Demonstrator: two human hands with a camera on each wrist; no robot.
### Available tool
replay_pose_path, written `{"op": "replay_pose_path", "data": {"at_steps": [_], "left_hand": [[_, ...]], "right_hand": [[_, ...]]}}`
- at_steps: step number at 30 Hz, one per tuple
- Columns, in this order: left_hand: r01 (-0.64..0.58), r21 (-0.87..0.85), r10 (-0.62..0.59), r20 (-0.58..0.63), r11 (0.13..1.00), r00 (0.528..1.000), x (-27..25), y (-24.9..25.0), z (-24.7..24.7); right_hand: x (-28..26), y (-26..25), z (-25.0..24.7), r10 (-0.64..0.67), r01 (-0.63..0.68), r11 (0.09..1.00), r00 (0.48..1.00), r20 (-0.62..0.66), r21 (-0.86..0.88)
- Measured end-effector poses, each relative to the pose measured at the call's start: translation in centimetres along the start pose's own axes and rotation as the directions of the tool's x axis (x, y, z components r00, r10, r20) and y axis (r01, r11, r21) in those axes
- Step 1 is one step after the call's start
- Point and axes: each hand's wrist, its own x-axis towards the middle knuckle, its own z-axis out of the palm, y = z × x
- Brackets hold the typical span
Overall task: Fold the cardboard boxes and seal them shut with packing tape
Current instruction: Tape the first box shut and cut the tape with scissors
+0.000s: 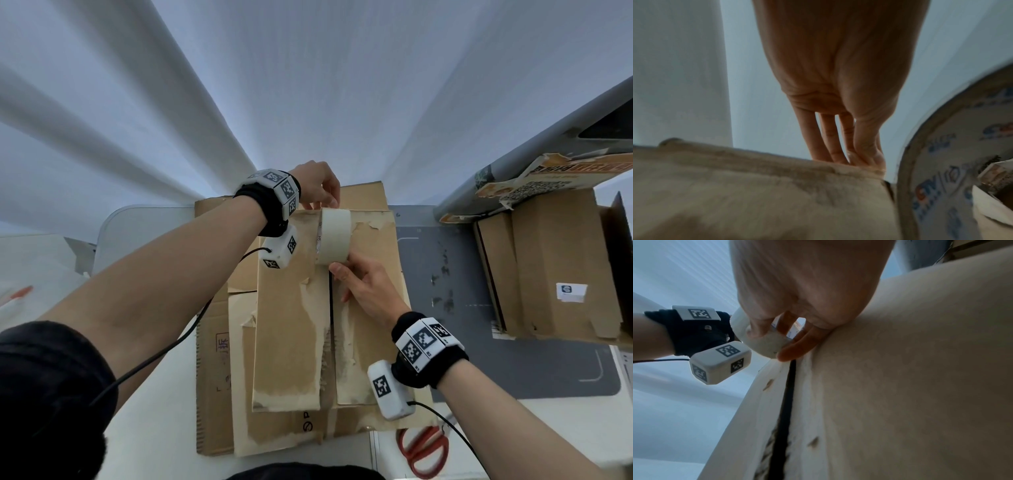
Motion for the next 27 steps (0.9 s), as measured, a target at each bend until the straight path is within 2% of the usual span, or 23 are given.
{"op": "replay_pose_path", "data": {"at_steps": [9, 13, 19, 27], "left_hand": [[-0.084, -0.025, 0.082, -0.064, 0.996, 0.995, -0.6, -0.6, -0.1], [-0.094, -0.038, 0.091, -0.076, 0.995, 0.993, -1.1, -0.6, -0.4], [-0.098, 0.039, 0.100, -0.065, 0.994, 0.993, -1.1, -0.1, -0.4], [-0.067, 0.054, 0.070, -0.061, 0.996, 0.996, -0.3, -0.4, -0.2]], "right_hand": [[0.3, 1.1, 0.1, -0.067, 0.069, 0.997, 0.997, 0.046, -0.037], [0.3, 1.6, -0.1, -0.048, 0.053, 0.996, 0.997, 0.067, -0.070], [0.2, 1.6, -0.3, 0.019, -0.016, 0.999, 0.998, 0.062, -0.044], [0.2, 0.9, -0.2, 0.030, -0.028, 0.999, 0.996, 0.086, -0.021]]}}
